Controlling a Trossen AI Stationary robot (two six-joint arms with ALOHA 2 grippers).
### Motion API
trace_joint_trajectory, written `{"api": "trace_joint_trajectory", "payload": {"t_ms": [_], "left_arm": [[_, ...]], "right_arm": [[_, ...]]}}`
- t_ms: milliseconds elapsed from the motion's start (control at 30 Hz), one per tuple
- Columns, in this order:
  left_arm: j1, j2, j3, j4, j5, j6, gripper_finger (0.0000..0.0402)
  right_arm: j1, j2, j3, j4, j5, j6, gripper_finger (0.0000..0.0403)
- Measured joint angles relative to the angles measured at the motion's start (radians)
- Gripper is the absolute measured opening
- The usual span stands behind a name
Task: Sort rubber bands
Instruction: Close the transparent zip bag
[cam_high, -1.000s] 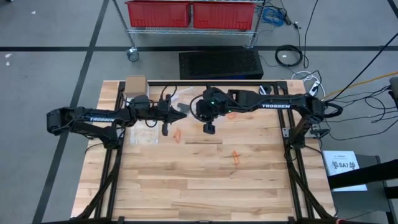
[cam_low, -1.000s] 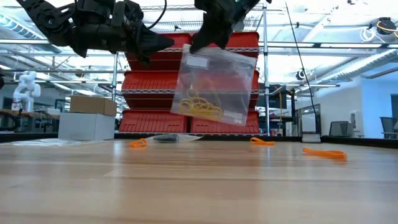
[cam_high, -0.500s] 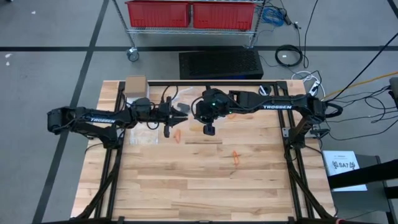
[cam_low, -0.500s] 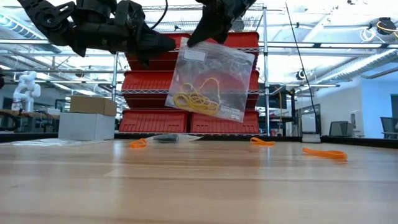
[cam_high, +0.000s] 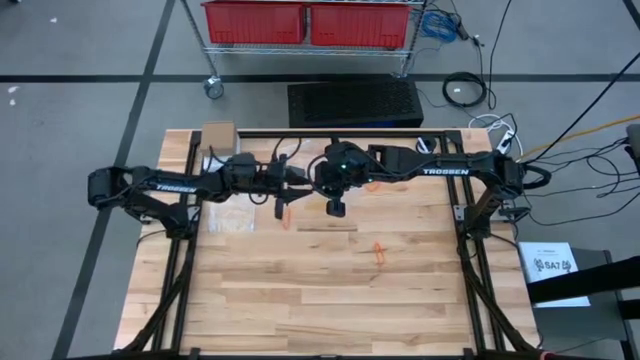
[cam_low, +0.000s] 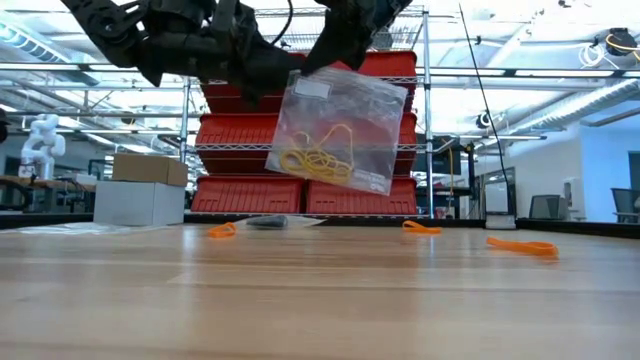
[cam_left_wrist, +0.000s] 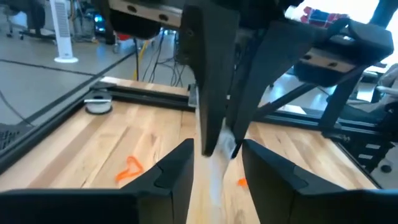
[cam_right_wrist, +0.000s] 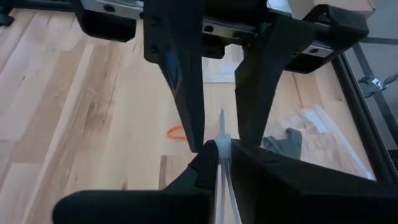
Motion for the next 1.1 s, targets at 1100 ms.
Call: {"api": "trace_joint_trajectory", "payload": {"t_ms": [1100], "left_arm": [[0.003,-0.028,-0.002,-0.053,-0.014,0.081,0.0001]], "right_arm": [[0.004,0.0,0.001,-0.191,0.033,0.017,0.0011]]}}
